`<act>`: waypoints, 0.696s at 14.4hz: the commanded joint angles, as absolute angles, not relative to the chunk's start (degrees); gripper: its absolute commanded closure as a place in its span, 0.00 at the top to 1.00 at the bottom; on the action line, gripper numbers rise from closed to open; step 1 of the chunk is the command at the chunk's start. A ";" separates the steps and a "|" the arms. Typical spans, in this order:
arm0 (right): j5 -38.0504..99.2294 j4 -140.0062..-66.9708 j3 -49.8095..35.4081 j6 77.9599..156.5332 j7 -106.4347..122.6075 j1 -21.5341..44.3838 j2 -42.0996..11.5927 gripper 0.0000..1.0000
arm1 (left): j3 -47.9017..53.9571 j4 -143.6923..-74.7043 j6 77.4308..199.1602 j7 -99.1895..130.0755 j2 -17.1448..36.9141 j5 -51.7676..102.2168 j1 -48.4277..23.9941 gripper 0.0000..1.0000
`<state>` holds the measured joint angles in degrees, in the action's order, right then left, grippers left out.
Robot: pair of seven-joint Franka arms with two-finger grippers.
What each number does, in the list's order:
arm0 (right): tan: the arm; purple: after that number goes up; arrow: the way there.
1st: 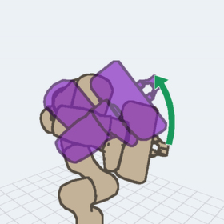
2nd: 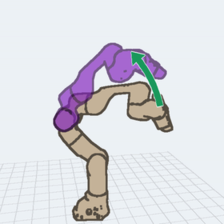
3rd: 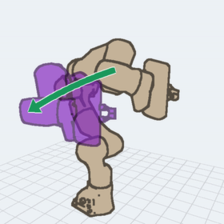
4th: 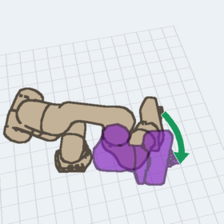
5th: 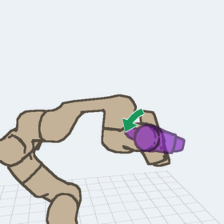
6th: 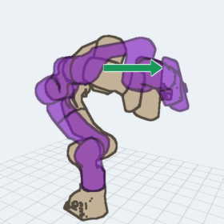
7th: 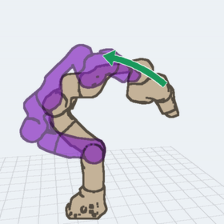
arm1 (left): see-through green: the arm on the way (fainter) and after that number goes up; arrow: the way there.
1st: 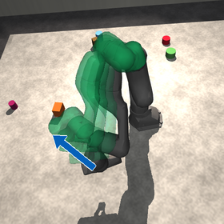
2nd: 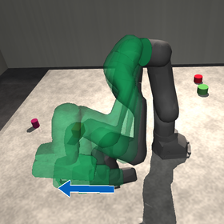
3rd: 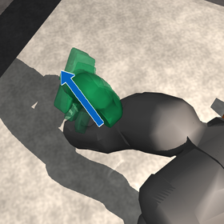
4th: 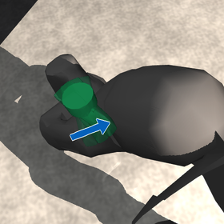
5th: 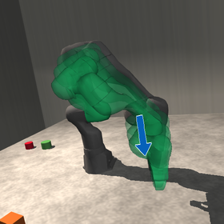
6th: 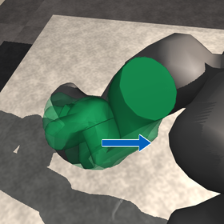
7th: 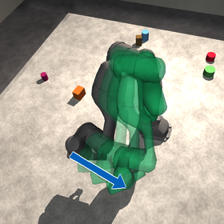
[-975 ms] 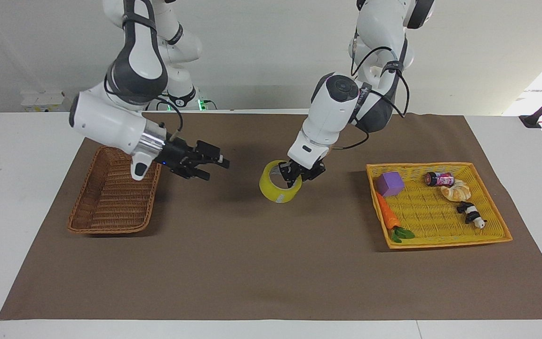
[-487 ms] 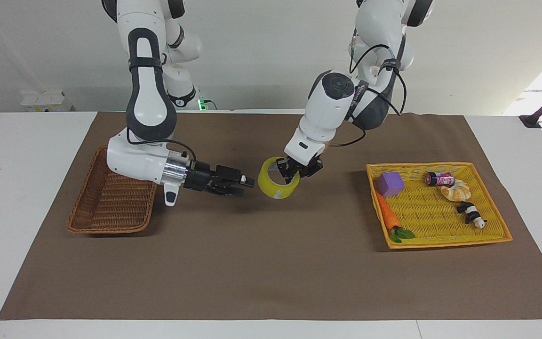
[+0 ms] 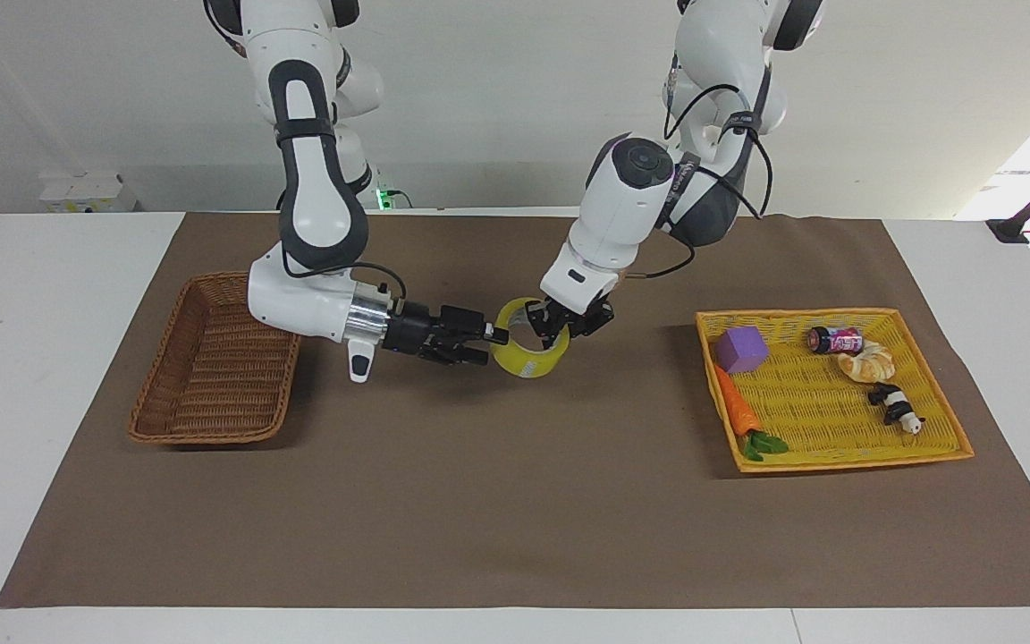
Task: Move tape to another basket
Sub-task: 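Carry the tape toward the right gripper, which grasps the tape rim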
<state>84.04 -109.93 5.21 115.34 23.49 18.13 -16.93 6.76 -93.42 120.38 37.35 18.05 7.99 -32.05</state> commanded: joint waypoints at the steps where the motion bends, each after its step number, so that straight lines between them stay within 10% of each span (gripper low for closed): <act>1: 85.08 -112.15 5.19 115.84 25.40 19.16 -15.03 0.99 | 5.71 -95.71 121.55 37.71 15.73 8.61 -33.05 0.00; 6: 84.90 -112.06 5.19 116.19 26.19 20.04 -15.03 0.93 | 5.71 -95.71 121.55 37.70 15.73 8.61 -32.96 0.00; 10: 84.81 -111.80 5.19 116.10 26.55 19.86 -15.12 0.28 | 5.71 -95.80 121.55 37.62 15.73 8.61 -32.96 0.00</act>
